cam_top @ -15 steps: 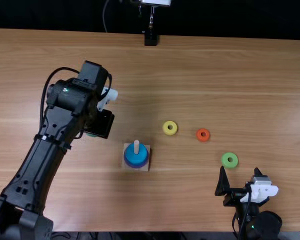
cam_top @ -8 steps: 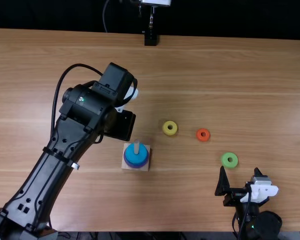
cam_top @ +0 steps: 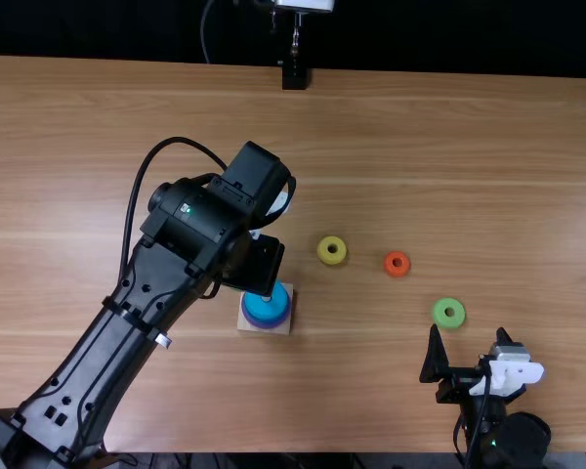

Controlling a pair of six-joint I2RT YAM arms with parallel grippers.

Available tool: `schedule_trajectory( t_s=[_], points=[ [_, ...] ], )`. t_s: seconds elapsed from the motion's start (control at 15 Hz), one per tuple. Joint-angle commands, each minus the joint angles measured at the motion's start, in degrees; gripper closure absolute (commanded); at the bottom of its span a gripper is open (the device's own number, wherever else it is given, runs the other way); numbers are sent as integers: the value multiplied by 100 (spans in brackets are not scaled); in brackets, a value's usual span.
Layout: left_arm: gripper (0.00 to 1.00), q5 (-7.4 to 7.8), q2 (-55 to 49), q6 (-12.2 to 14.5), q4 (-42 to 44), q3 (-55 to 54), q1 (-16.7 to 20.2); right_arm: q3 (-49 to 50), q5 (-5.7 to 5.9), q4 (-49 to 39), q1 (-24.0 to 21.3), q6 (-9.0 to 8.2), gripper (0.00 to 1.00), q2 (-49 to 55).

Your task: Build the Hanoi tower: stack the rings onto the peg from bottom to top in this color order: purple, dark blue, light blue, dark green, light green, yellow, orange.

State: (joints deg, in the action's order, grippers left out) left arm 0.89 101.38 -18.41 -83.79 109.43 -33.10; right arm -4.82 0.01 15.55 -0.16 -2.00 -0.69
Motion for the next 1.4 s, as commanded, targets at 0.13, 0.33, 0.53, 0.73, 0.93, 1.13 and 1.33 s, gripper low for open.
schedule_trajectory(
  t_s=[0.13,0.33,0.53,0.73,0.93,1.13,1.33],
  points=[
    [100,59,22,-268,68,211,-197,403,62,402,-80,-32,0,69],
    [100,91,154,-300,100,219,-284,403,62,402,-80,-32,0,69],
    [100,101,198,-300,100,228,-337,403,62,402,-80,-32,0,69],
    [100,101,347,-300,279,228,-346,403,62,402,-80,-32,0,69],
    [100,101,365,-416,405,228,-364,403,62,402,-80,-32,0,69],
    [100,101,479,-437,395,219,-372,403,62,402,-80,-32,0,69],
    [100,101,470,-437,384,184,-364,403,62,402,-80,-32,0,69]
  ],
)
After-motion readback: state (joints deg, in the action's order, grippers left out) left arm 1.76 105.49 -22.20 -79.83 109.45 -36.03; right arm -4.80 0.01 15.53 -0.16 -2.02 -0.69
